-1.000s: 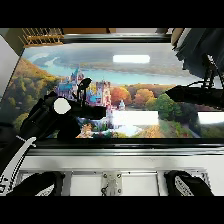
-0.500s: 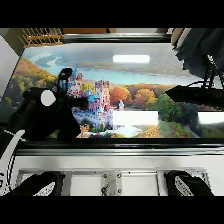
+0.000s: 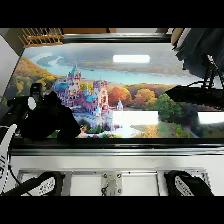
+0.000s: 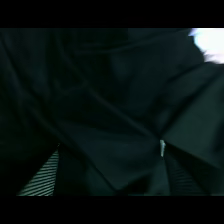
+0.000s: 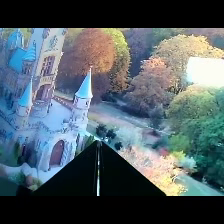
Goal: Fold the clothes and pants, and hang the long-sleeved shirts on hangers.
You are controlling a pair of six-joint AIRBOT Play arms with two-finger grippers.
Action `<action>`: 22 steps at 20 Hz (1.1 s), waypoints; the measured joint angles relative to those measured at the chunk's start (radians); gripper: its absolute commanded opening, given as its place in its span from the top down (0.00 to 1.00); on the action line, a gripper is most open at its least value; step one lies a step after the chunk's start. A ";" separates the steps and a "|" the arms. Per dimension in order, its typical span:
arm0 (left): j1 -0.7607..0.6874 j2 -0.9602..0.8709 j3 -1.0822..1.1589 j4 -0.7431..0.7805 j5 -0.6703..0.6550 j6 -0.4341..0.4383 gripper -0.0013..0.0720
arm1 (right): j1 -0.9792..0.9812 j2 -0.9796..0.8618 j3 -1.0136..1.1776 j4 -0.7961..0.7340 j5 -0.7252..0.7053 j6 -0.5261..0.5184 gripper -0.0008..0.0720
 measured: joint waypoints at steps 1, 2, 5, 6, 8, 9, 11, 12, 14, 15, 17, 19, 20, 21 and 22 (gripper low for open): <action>0.006 -0.018 -0.006 0.002 0.002 0.000 0.26 | 0.000 0.000 0.000 0.000 0.000 0.000 0.96; 0.008 -0.031 -0.010 0.005 0.002 0.000 0.52 | 0.000 0.000 0.000 0.000 0.000 0.000 0.96; -0.007 -0.043 -0.014 0.011 -0.011 0.000 0.97 | 0.000 0.000 0.000 0.000 0.000 0.000 0.96; -0.021 -0.035 -0.008 0.013 -0.024 0.000 0.97 | 0.000 0.000 0.000 0.000 0.000 0.000 0.96; -0.079 0.000 0.028 0.012 -0.047 0.000 0.97 | 0.000 0.000 0.000 0.000 0.000 0.000 0.96; -0.125 0.027 0.055 0.007 -0.061 0.000 0.97 | 0.000 0.000 0.000 0.000 0.000 0.000 0.96; -0.244 0.089 0.115 -0.021 -0.067 -0.001 0.97 | 0.000 0.000 0.000 0.000 0.000 0.000 0.96; -0.309 0.117 0.140 -0.039 -0.063 -0.001 0.97 | 0.000 0.000 0.000 0.000 0.000 0.000 0.96; -0.461 0.172 0.184 -0.076 -0.023 -0.003 0.97 | 0.000 0.000 0.000 0.000 0.000 0.000 0.96; -0.541 0.191 0.202 -0.087 0.005 -0.003 0.97 | 0.000 0.000 0.000 0.000 0.000 0.000 0.96; -0.678 0.205 0.235 -0.104 0.050 -0.003 0.97 | 0.000 0.000 0.000 0.000 0.000 0.000 0.96; -0.778 0.187 0.267 -0.108 0.077 -0.004 0.69 | 0.000 0.000 0.000 0.000 0.000 0.000 0.96; -0.811 0.169 0.283 -0.111 0.084 -0.004 0.27 | 0.000 0.000 0.000 0.000 0.000 0.000 0.96; -0.837 0.145 0.302 -0.115 0.094 -0.005 0.08 | 0.000 0.000 0.000 0.000 0.000 0.000 0.96; -0.852 0.117 0.323 -0.119 0.095 -0.010 0.08 | 0.000 0.000 0.000 0.000 0.000 0.000 0.96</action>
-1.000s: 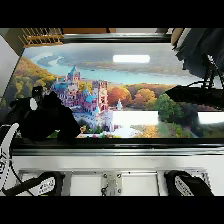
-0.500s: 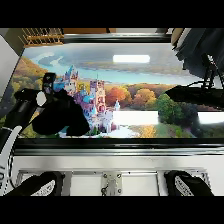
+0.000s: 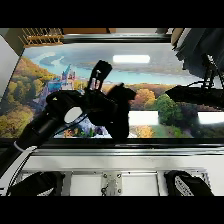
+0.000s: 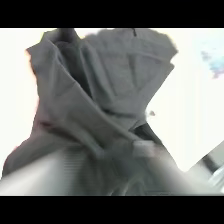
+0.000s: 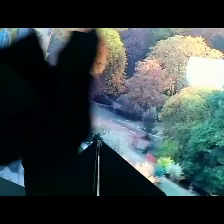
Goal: Fold the clothes and pants, and hang the long-sleeved shirts on hangers.
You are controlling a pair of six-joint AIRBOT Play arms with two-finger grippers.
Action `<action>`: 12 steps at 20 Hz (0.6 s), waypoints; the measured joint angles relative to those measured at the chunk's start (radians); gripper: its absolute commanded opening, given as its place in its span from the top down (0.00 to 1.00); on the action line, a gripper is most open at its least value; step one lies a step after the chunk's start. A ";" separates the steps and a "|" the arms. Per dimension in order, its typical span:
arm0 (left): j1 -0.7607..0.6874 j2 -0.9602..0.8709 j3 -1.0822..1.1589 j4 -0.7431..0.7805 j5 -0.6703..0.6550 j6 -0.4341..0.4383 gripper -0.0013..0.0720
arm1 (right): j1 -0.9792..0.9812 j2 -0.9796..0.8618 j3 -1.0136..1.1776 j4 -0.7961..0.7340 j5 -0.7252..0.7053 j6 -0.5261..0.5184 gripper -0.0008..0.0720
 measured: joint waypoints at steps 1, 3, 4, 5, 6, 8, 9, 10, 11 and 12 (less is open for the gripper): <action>-0.003 -0.028 0.023 0.000 -0.004 -0.001 0.08 | 0.000 0.000 0.000 0.000 0.000 0.000 0.96; 0.018 -0.092 0.078 0.000 -0.030 -0.001 0.08 | 0.000 0.000 0.000 0.000 0.000 0.000 0.96; 0.038 -0.124 0.103 -0.002 -0.048 -0.002 0.08 | 0.000 0.000 0.000 0.000 0.000 0.000 0.96; 0.066 -0.159 0.127 -0.003 -0.069 -0.002 0.08 | 0.000 0.000 0.000 0.000 0.000 0.000 0.96; 0.099 -0.196 0.145 -0.004 -0.090 -0.002 0.08 | 0.000 0.000 0.000 0.000 0.000 0.000 0.96; 0.170 -0.270 0.163 -0.034 -0.127 0.019 0.08 | 0.000 0.000 0.000 0.000 0.000 0.000 0.96; 0.206 -0.308 0.167 -0.072 -0.149 0.047 0.08 | 0.000 0.000 0.000 0.000 0.000 0.000 0.96; 0.242 -0.346 0.171 -0.122 -0.170 0.085 0.08 | 0.000 0.000 0.000 0.000 0.000 0.000 0.96; 0.277 -0.386 0.173 -0.190 -0.192 0.130 0.08 | 0.000 0.000 0.000 0.000 0.000 0.000 0.96; 0.307 -0.426 0.174 -0.267 -0.213 0.180 0.08 | 0.000 0.000 0.000 0.000 0.000 0.000 0.96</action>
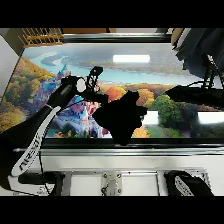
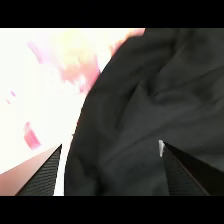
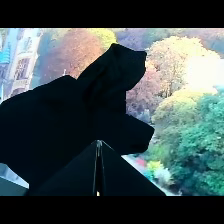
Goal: Fold the clothes and pants, and hang the long-sleeved shirts on hangers.
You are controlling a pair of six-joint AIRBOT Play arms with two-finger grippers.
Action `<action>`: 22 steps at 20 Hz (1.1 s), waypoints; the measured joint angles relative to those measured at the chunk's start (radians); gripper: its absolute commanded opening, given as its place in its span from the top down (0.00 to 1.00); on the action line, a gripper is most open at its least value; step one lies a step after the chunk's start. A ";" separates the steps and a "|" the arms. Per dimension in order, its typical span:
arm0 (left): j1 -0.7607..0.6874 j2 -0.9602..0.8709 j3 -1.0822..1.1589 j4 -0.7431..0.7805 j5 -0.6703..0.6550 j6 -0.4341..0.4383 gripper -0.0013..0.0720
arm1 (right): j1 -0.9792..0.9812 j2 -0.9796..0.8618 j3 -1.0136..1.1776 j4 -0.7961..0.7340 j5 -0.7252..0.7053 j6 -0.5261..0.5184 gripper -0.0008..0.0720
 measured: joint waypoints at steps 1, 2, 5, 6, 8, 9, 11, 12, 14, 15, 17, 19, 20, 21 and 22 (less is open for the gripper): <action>0.024 -0.035 0.002 -0.072 -0.017 0.045 0.08 | 0.000 0.000 0.000 0.000 0.000 0.000 0.96; 0.039 -0.061 0.003 -0.127 -0.031 0.080 0.08 | 0.000 0.000 0.000 0.000 0.000 0.000 0.96; 0.060 -0.123 0.004 -0.259 -0.080 0.166 0.19 | 0.000 0.000 0.000 0.000 0.000 0.000 0.96; 0.062 -0.133 0.004 -0.281 -0.092 0.180 0.62 | 0.000 0.000 0.000 0.002 0.000 0.000 0.96; 0.066 -0.147 0.005 -0.312 -0.108 0.203 0.97 | 0.000 0.000 0.000 0.015 0.000 0.000 0.96; 0.072 -0.148 0.005 -0.322 -0.117 0.209 0.97 | 0.000 0.000 0.000 0.023 0.000 0.000 0.96; 0.093 -0.136 0.005 -0.335 -0.124 0.209 0.97 | 0.000 -0.009 0.000 0.024 0.002 0.005 0.96; 0.108 -0.121 0.005 -0.338 -0.124 0.209 0.97 | 0.000 -0.020 -0.002 0.010 0.011 0.025 0.87; 0.141 -0.083 0.005 -0.340 -0.122 0.210 0.97 | 0.001 -0.053 -0.020 -0.032 0.039 0.069 0.15; 0.158 -0.063 0.005 -0.339 -0.120 0.210 0.97 | 0.002 -0.074 -0.039 -0.046 0.050 0.083 0.13; 0.187 -0.034 0.005 -0.338 -0.121 0.212 0.97 | 0.015 -0.131 -0.093 -0.054 0.061 0.115 0.29; 0.206 -0.021 0.005 -0.334 -0.121 0.212 0.97 | 0.058 -0.200 -0.159 -0.052 0.056 0.135 0.35; 0.212 -0.017 0.005 -0.333 -0.122 0.212 0.97 | 0.093 -0.237 -0.189 -0.042 0.045 0.139 0.35; 0.216 -0.014 0.005 -0.333 -0.121 0.212 0.97 | 0.134 -0.272 -0.212 -0.031 0.029 0.144 0.35; 0.219 -0.013 0.005 -0.333 -0.117 0.212 0.97 | 0.182 -0.307 -0.231 -0.018 0.012 0.148 0.35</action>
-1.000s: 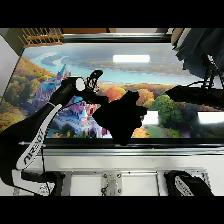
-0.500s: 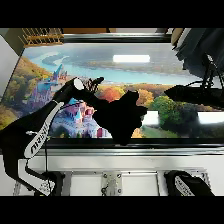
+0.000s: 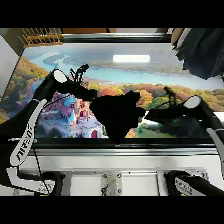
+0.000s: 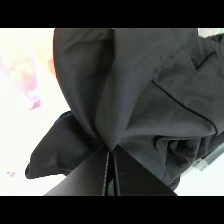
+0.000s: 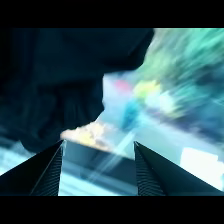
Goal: Fold the clothes and pants, and hang the long-sleeved shirts on hangers.
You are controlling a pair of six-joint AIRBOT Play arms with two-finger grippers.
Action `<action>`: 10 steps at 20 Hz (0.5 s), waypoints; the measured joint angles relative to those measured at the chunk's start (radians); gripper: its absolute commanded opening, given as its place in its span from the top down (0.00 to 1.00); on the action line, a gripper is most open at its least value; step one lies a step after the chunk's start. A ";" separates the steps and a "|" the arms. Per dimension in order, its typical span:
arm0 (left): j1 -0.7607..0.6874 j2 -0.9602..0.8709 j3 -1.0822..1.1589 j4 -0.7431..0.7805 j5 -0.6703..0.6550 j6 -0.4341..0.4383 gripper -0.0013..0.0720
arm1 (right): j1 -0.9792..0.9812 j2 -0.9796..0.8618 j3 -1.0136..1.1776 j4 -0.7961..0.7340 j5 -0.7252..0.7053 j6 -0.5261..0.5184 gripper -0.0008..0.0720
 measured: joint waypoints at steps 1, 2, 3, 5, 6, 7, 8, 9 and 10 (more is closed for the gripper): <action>0.002 0.002 0.000 0.001 0.006 0.000 0.97 | 0.048 -0.030 -0.012 0.013 -0.023 0.008 0.35; 0.004 0.003 0.000 0.001 0.014 0.000 0.97 | 0.103 -0.060 -0.021 0.026 -0.051 0.021 0.35; 0.005 0.003 0.000 0.001 0.018 0.000 0.97 | 0.157 -0.087 -0.028 0.035 -0.080 0.040 0.35; 0.006 0.004 0.000 0.002 0.025 0.000 0.97 | 0.256 -0.128 -0.036 0.048 -0.150 0.083 0.35; 0.006 0.004 0.000 0.002 0.028 0.000 0.97 | 0.298 -0.143 -0.038 0.052 -0.180 0.105 0.35; 0.007 0.004 0.000 0.002 0.029 0.000 0.97 | 0.340 -0.154 -0.040 0.056 -0.211 0.129 0.35; 0.007 0.004 0.000 0.002 0.032 0.000 0.97 | 0.375 -0.162 -0.041 0.057 -0.243 0.152 0.35; 0.007 0.004 0.000 0.002 0.034 0.000 0.97 | 0.410 -0.167 -0.041 0.064 -0.280 0.177 0.35; 0.007 0.004 0.000 0.002 0.035 0.000 0.97 | 0.436 -0.172 -0.041 0.071 -0.310 0.198 0.35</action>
